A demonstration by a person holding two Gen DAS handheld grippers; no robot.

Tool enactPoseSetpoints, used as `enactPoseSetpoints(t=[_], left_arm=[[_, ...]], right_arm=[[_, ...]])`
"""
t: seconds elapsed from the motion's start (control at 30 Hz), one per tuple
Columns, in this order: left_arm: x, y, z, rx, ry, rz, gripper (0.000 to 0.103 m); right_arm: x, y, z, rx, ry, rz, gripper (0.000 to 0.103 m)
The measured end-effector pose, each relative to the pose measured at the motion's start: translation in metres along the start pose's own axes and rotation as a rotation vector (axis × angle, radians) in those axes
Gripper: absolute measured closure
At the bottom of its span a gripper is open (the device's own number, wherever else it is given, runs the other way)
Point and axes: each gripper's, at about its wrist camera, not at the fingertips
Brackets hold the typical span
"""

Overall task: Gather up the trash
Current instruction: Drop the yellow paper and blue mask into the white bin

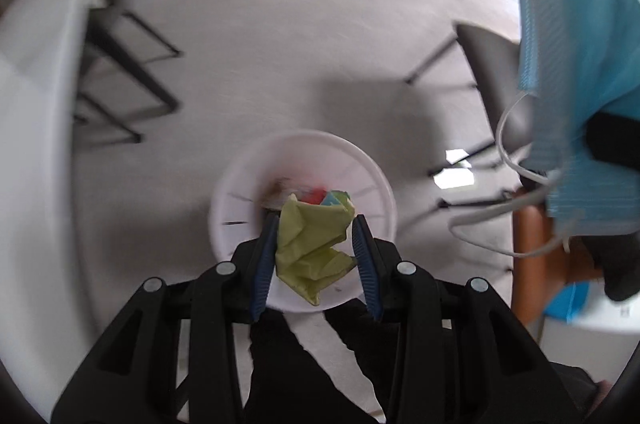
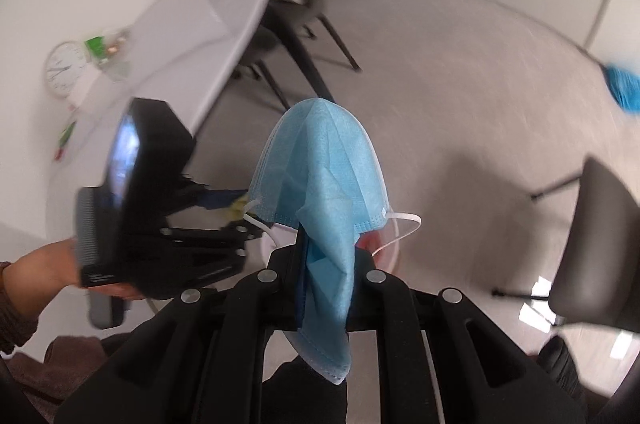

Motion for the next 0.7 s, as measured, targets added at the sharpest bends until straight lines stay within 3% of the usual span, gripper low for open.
enactPoseSetpoints(t=[0.1,0.2,0.27,0.43,0.5,0.53,0.57,0.7], left_arm=[[0.001,-0.001,-0.04,-0.075,-0.003,-0.035,0.066],[0.002,-0.001,-0.056,-0.102,-0.003,-0.04,0.062],[0.003,-0.001,-0.057,-0.107,0.001,-0.04,0.052],[0.007,-0.009,-0.053,-0.104,-0.009,-0.029,0.049],[0.01,-0.009,-0.052,-0.101,-0.014,-0.027,0.035],[0.01,-0.008,-0.051,-0.099,-0.018,-0.025,0.017],[0.011,-0.008,-0.049,-0.093,-0.014,-0.022,0.007],[0.015,-0.004,-0.038,-0.072,0.005,-0.009,0.008]], right_arm=[[0.016,-0.013,-0.011,-0.035,-0.016,-0.068,0.09],[0.027,-0.018,-0.019,-0.053,-0.005,-0.112,0.089],[0.031,-0.018,-0.023,-0.058,-0.011,-0.117,0.089],[0.037,-0.017,-0.021,-0.048,-0.009,-0.119,0.089],[0.04,-0.019,-0.022,-0.044,-0.008,-0.123,0.089],[0.039,-0.02,-0.021,-0.044,-0.008,-0.127,0.089],[0.04,-0.02,-0.021,-0.044,-0.007,-0.128,0.089],[0.041,-0.021,-0.022,-0.052,-0.011,-0.125,0.089]])
Point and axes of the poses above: each gripper's, at about its wrist camera, not at the fingertips, and z roughly against the way its jaws point, x to its right, y to its top, and after that the axes turned 5 degrees about x, right-handed
